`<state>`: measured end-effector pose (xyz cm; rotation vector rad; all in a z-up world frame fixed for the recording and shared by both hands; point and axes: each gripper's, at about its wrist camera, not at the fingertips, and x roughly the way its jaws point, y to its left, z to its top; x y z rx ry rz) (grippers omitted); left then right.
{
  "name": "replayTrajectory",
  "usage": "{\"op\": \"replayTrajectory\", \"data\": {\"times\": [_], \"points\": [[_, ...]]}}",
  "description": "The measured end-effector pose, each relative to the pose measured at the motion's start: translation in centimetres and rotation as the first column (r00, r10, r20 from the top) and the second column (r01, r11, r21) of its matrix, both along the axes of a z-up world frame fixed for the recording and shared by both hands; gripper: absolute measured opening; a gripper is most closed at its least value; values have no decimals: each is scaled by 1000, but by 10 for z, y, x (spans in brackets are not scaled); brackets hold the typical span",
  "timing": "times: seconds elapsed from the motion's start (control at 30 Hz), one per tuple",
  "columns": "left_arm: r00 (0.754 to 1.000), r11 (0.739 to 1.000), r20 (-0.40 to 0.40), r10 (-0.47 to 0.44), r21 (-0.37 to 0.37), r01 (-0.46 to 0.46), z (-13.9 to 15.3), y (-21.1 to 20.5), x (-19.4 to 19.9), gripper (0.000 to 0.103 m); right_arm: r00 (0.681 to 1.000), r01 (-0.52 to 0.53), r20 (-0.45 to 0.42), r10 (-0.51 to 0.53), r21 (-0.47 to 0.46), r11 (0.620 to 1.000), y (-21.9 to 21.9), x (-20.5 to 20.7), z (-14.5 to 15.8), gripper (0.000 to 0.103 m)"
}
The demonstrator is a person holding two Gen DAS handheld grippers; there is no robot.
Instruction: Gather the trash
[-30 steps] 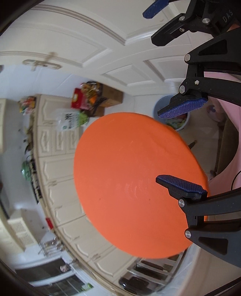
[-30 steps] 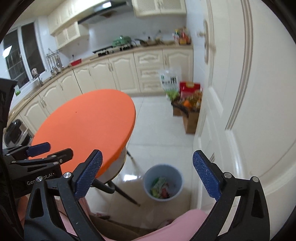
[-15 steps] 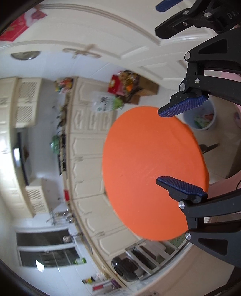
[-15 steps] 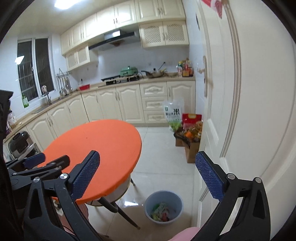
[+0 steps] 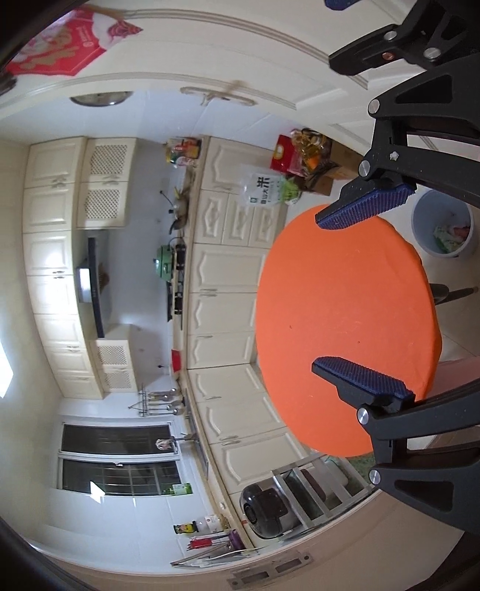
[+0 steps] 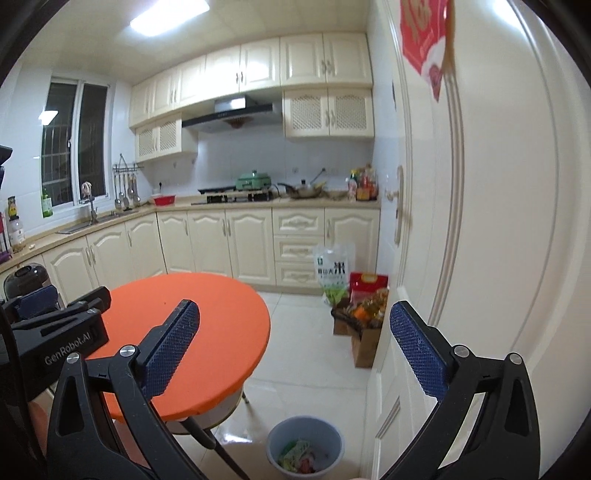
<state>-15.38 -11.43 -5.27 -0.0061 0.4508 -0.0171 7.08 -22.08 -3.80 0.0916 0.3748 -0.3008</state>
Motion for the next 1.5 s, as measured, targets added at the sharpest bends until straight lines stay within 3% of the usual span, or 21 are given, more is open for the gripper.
{"op": "replayTrajectory", "data": {"times": [0.33,0.7,1.5], "points": [[999,999,17,-41,19,41,-17,13,-36,72,999,25,33,-25,-7,1000,8,-7,6,103],[999,1000,46,-3,23,2,-16,37,-60,74,997,50,65,-47,-49,998,23,-21,6,103],[999,1000,53,4,11,-4,-14,48,-55,74,999,13,46,-11,-48,999,37,-23,14,103]]}}
